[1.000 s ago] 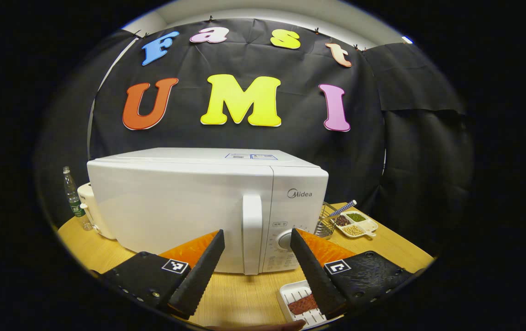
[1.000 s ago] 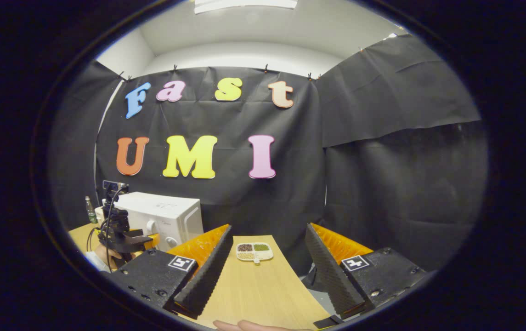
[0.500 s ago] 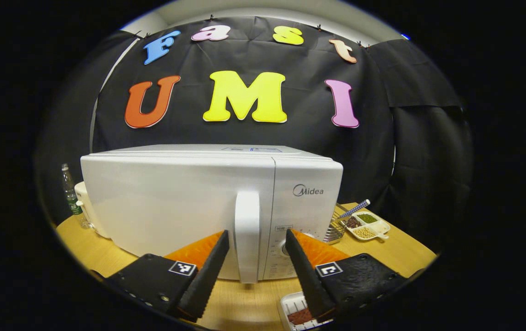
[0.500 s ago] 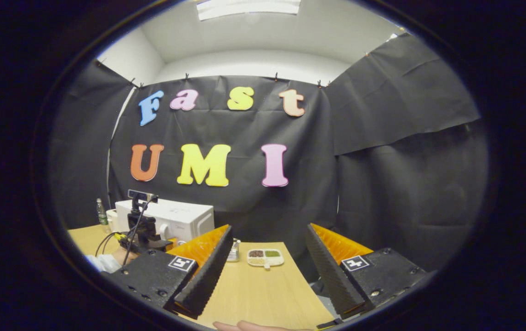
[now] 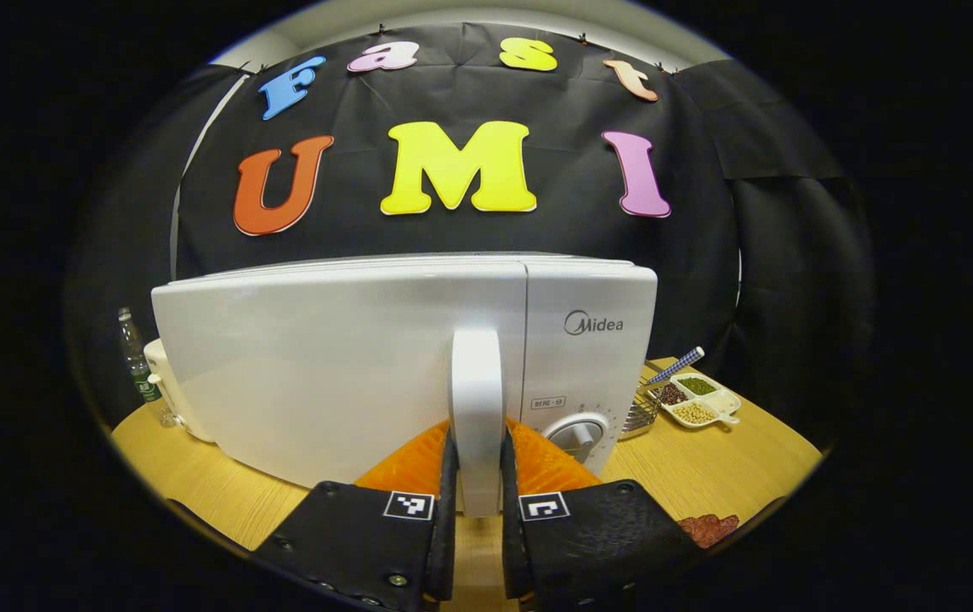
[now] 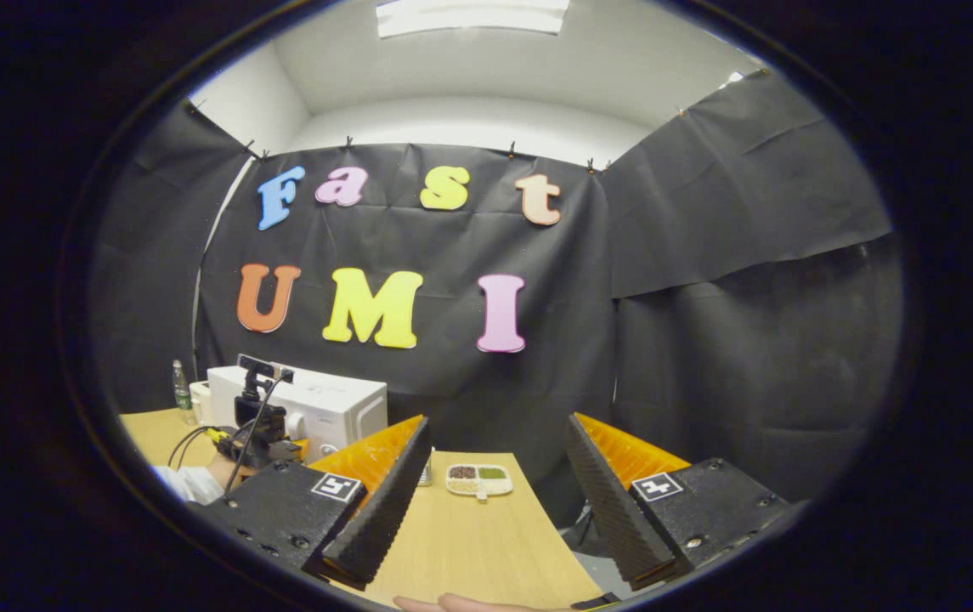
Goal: Open the microwave oven with the left hand, put the food in, and close the microwave oven.
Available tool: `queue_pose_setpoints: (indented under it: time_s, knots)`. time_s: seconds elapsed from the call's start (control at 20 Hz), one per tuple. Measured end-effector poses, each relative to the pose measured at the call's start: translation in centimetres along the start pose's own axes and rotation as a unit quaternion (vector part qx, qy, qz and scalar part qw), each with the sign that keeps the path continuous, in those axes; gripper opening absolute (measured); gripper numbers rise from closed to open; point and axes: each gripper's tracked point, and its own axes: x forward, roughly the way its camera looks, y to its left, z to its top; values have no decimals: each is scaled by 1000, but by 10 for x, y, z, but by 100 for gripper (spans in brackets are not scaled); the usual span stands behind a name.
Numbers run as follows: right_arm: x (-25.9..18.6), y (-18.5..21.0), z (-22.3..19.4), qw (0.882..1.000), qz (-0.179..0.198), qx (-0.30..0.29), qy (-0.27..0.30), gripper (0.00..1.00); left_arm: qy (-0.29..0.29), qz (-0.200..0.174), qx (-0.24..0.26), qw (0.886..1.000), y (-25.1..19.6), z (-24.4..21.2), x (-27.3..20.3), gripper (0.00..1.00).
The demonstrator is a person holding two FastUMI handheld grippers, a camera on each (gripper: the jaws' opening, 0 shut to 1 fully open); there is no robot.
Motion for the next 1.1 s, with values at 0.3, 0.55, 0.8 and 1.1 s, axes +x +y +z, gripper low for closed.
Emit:
queue_pose_setpoints:
  time_s: [0.3, 0.55, 0.8, 1.1]
  knots:
    - [-12, -11, 15, 1000, -11, -17, -18, 92, -11, 13, -33, 999, 1, 4, -4, 15]
    - [-17, -7, 9, 1000, 9, -11, -7, 92, -8, 0, -19, 1000, 1, -2, -12, 16]
    - [-12, 1, -12, 999, 38, -3, 32, 92, 6, 4, -24, 1000, 1, -3, -13, 16]
    - [-11, -7, -14, 999, 29, -3, 34, 100, -5, -24, 3, 1000, 3, -8, -53, 12]
